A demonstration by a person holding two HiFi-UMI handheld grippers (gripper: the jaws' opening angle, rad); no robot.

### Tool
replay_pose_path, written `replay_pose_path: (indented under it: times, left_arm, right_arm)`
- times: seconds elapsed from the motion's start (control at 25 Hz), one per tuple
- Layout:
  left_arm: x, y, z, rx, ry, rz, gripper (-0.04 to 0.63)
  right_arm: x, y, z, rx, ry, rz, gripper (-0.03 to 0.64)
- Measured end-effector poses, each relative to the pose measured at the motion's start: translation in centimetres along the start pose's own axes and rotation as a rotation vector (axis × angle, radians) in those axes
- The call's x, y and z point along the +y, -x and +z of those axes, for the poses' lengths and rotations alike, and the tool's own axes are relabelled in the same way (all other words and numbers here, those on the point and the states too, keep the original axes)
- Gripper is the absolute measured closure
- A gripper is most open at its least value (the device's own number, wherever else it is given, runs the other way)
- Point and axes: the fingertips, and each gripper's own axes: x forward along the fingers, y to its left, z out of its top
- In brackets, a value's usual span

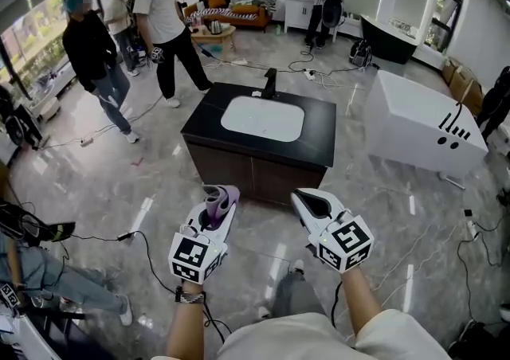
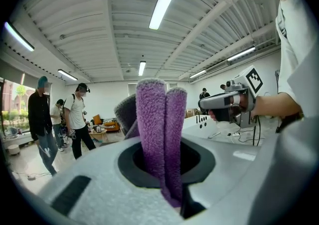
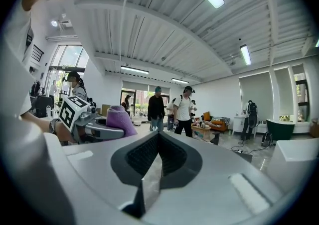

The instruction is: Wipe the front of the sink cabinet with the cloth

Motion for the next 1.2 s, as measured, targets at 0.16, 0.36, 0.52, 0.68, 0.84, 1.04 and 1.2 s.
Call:
replay_pose_path:
  times: [0.16,0.36,0.52,0.68,0.84,1.04,1.2]
  left_arm:
    - [0.4,-1.5,0.0,0.009,-0.031,-0.005,0.548]
    - [2.4,-4.0,-0.5,0.015,-0.021,0.023,0.545]
    - [3.8,-6.9,-0.6,0.009,-0.033,0.037,0.545]
    - [5.3,-9.6,-1.4,0.029,-0.025,0.057,0.545]
    - [7.3,-12.7,-2.3,0.047,-0.021,0.089,0.545]
    - [9.1,-17.2,-4.1,0.073,-0.004,0.103,0.545]
    - [9.9,-20.4,-4.9,0.068,-0.02,0.101,0.545]
  right_arm:
    - [-1.7,-0.9,0.0,-0.002,0.006,-0.033,0.611]
    - [-4.2,-2.3,0.0,0.002,0.018,-0.036,0.611]
    - [-6.7,-3.3,-0.9,0.017,0.03,-0.034,0.611]
    - [-9.4,-4.6,-1.8,0.034,0.026,-0.033,0.611]
    - [-12.6,-6.3,-2.2,0.034,0.02,-0.023,0.611]
    - [-16.8,-8.8,-3.2,0.036,0.006,-0.015,0.611]
    - [-19.4,-10.8,-5.0,0.046,0.015,-0.011,0.611]
